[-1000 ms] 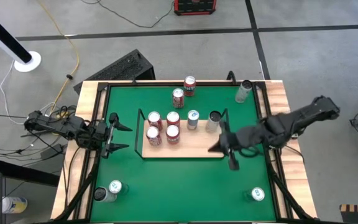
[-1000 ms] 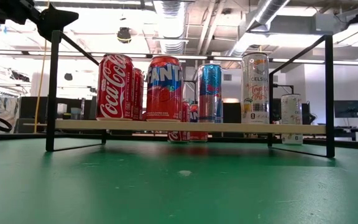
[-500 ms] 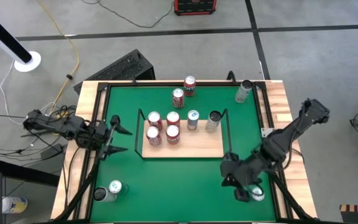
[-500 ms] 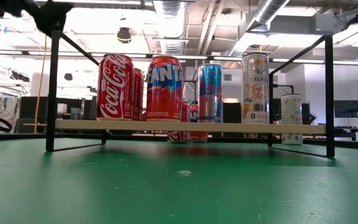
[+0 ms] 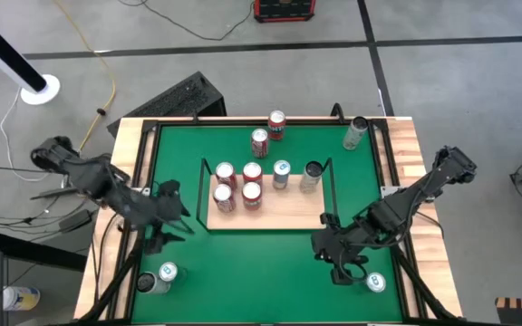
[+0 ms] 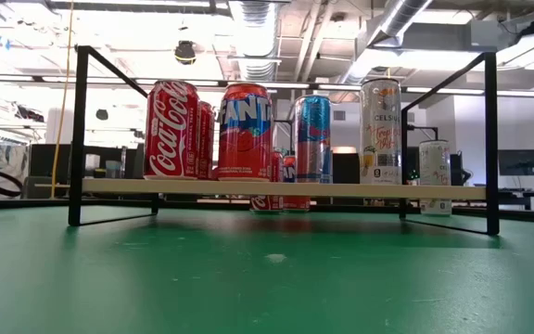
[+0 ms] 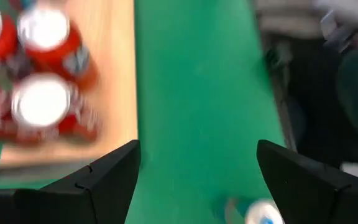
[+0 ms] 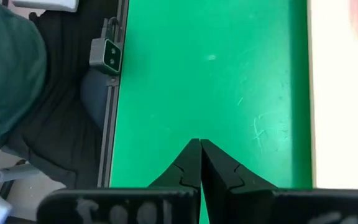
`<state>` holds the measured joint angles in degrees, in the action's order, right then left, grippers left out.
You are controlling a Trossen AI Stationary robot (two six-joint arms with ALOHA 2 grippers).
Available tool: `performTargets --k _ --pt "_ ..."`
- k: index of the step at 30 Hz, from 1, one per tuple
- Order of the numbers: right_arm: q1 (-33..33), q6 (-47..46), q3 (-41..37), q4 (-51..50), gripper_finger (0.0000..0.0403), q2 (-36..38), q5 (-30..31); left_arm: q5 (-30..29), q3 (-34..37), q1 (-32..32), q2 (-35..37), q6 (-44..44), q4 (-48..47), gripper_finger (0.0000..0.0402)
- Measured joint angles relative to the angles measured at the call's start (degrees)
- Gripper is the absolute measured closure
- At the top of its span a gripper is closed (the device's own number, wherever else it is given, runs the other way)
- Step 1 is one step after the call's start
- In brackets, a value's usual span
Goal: Place canned beverage on shelf
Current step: Put the left blue soda can on the shelf aligned with the other blue soda can
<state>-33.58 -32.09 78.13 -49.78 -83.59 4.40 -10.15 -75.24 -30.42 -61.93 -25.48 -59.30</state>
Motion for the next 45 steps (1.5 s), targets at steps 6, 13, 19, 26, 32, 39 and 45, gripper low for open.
performTargets --k 6,13,19,26,32,39,45 --pt "-0.93 2.36 0.02 -0.47 0.0377 -0.16 0.24 2.16 -12.72 -6.28 -15.54 -8.59 -10.60 0.0095" --pt "-1.27 5.87 0.02 -1.09 0.0376 -0.09 1.53 5.21 -15.74 -9.19 -24.74 -15.14 -10.87 0.0095" --pt "-1.12 12.77 0.02 -0.79 0.0376 -0.09 3.23 5.52 -15.72 -12.69 -28.15 -27.99 -13.52 0.0095" --pt "-0.76 17.31 0.02 -0.81 0.0376 -0.09 3.23 3.30 -15.70 -15.35 -28.11 -43.75 -16.41 0.0095" --pt "-1.43 20.55 0.02 -0.99 0.0375 -0.09 3.21 1.69 -14.47 -16.08 -28.11 -54.37 -18.52 0.0095" --pt "-3.45 21.20 0.02 -0.96 0.0375 -0.09 3.19 5.14 -10.93 -16.10 -28.14 -63.11 -19.41 0.0095" --pt "-5.53 18.37 0.02 -0.52 0.0375 -0.09 3.19 4.65 -9.24 -16.53 -28.12 -64.15 -18.68 0.0095"
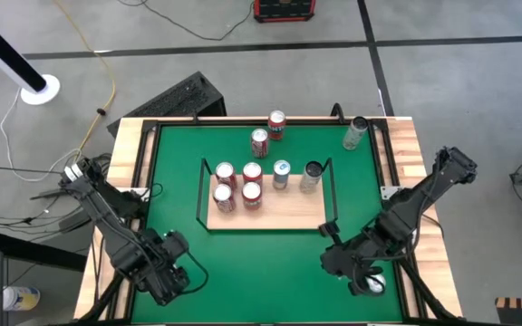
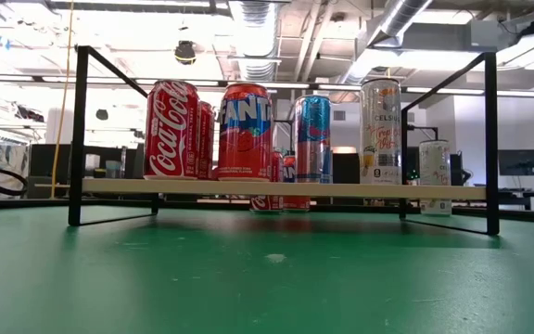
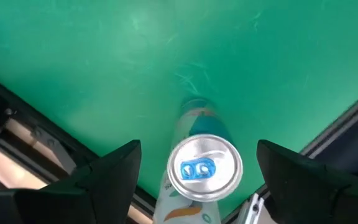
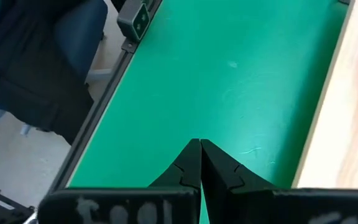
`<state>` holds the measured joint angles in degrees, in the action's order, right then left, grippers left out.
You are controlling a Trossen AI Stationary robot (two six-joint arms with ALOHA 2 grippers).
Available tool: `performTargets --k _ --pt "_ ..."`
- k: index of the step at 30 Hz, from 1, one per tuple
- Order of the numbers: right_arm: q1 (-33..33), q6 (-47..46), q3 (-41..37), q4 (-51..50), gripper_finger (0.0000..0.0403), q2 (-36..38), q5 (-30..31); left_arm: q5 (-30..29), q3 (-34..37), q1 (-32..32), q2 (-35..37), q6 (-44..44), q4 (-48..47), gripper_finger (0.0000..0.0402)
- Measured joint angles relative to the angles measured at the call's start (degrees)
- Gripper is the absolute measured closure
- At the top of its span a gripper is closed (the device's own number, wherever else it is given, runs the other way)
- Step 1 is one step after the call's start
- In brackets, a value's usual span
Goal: Place canned beverage on shelf
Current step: Put the left blue soda can on the shelf aligned with the other blue soda can
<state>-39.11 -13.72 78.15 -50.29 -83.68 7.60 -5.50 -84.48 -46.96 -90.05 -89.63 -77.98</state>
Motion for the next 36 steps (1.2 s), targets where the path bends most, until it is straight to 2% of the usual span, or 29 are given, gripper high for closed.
performTargets --k 12,18,24,36 --pt "-1.40 -2.81 -0.02 2.55 0.0375 0.00 0.00 1.79 6.07 -0.09 0.01 2.80 7.88 0.0095" --pt "-1.38 -2.92 -0.02 2.54 0.0375 0.00 0.00 2.85 8.52 -0.10 -0.01 2.47 8.47 0.0095" --pt "-1.38 -2.88 -0.02 2.53 0.0375 0.00 -0.02 4.88 8.76 -0.34 -0.04 2.14 9.71 0.0095" --pt "-1.38 -2.88 -0.02 2.54 0.0375 0.00 -0.02 3.26 8.76 -2.58 -0.04 1.75 11.08 0.0095"
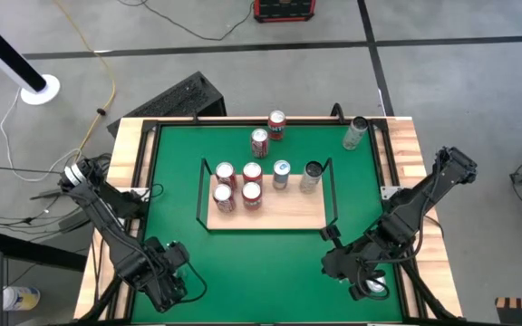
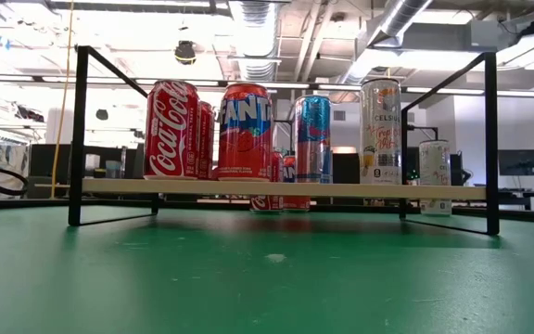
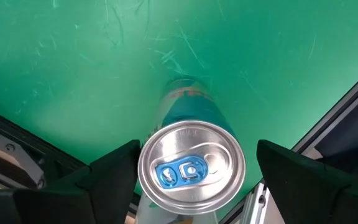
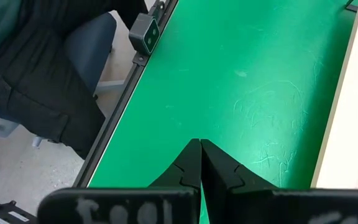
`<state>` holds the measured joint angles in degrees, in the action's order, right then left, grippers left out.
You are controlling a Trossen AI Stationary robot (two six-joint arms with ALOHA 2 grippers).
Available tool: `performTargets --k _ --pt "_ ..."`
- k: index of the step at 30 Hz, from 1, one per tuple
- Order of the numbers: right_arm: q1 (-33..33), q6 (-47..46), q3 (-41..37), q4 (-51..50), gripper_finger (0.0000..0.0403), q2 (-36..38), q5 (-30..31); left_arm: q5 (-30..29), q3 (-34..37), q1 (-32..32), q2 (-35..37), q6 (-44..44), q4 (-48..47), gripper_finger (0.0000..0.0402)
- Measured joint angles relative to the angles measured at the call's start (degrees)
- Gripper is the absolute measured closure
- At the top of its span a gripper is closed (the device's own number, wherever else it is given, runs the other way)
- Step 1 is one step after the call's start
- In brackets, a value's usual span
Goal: Place canned beverage on shelf
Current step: Put the left blue soda can on the shelf aligned with the other blue soda can
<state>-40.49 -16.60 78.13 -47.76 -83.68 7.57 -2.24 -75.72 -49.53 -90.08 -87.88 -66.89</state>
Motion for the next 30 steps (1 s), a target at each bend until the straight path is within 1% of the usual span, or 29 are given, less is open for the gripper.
performTargets --k 6,9,14,15,18,23,27,30 --pt "0.00 0.02 0.00 0.14 0.0375 0.00 0.00 -0.04 0.00 0.00 0.00 0.87 -0.10 0.0102" --pt "0.00 -0.05 0.00 0.27 0.0375 0.00 0.00 -0.12 0.00 0.00 0.00 1.05 -0.34 0.0123" --pt "0.00 -0.35 0.00 0.27 0.0375 0.00 0.00 -0.49 0.00 0.00 -0.02 1.37 -0.55 0.0173" --pt "0.00 -0.41 0.00 0.27 0.0375 0.00 0.00 -0.44 -0.02 0.00 -0.02 1.64 -0.52 0.0179" --pt "0.00 -0.48 0.00 0.27 0.0375 0.00 0.00 -0.11 -0.02 0.02 -0.02 2.68 -0.51 0.0179" --pt "0.02 -0.48 0.00 0.24 0.0375 0.00 0.00 -1.60 -0.77 1.71 -0.18 9.13 -0.30 0.0179" --pt "0.13 -0.48 0.00 0.10 0.0375 0.00 0.00 -2.23 -3.94 5.81 -0.17 16.05 1.62 0.0179" --pt "0.13 -0.04 -0.01 -1.57 0.0375 0.14 -0.01 -2.15 -6.86 9.52 -0.17 24.11 3.50 0.0178"
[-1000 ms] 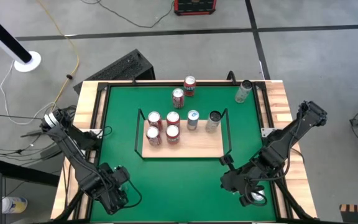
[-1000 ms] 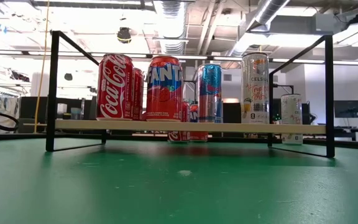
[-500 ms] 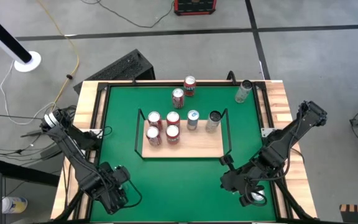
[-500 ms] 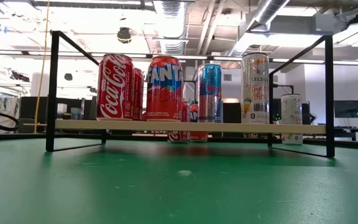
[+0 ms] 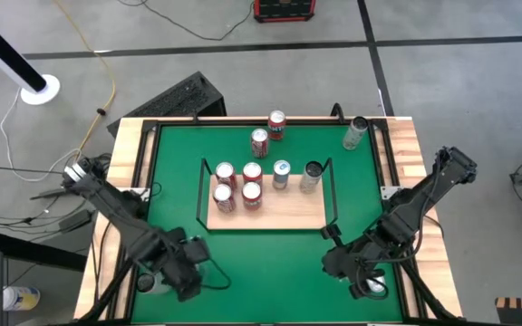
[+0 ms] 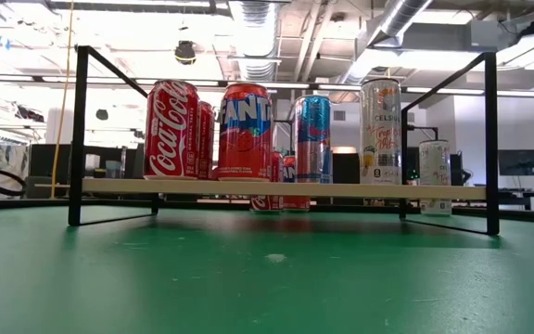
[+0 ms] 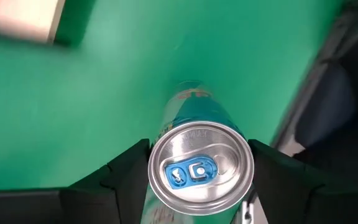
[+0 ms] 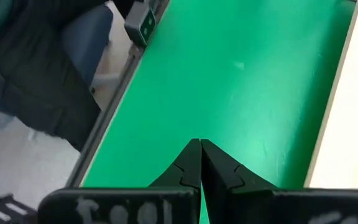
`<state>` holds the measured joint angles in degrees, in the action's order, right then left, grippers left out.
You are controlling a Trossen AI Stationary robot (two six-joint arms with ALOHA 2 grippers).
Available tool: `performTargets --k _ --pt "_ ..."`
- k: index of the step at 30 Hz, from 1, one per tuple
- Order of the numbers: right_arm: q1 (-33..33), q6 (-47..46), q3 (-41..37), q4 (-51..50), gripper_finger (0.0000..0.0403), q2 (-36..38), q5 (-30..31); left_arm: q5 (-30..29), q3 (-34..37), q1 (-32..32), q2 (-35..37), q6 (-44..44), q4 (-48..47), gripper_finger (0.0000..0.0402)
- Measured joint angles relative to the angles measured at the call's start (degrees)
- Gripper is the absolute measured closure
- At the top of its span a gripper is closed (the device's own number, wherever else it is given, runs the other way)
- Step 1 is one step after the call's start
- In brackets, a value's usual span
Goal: Place canned beverage on shelf
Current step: Put the left blue soda can on the shelf aligned with the other blue soda can
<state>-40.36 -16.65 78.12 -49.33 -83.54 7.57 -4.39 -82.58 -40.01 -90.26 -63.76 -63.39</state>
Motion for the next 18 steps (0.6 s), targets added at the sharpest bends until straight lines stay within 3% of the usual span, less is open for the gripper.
performTargets --k 10,13,18 --pt "0.76 2.80 -0.01 -1.46 0.0376 6.33 1.71 -1.19 -10.02 17.13 0.08 29.17 7.10 0.0178" --pt "0.81 3.52 -0.01 -1.75 0.0376 9.19 3.87 1.50 -11.62 21.97 0.09 37.15 13.57 0.0178" --pt "1.09 3.63 -0.01 -3.05 0.0376 13.31 5.62 3.44 -20.60 27.97 -5.27 47.69 15.08 0.0178"
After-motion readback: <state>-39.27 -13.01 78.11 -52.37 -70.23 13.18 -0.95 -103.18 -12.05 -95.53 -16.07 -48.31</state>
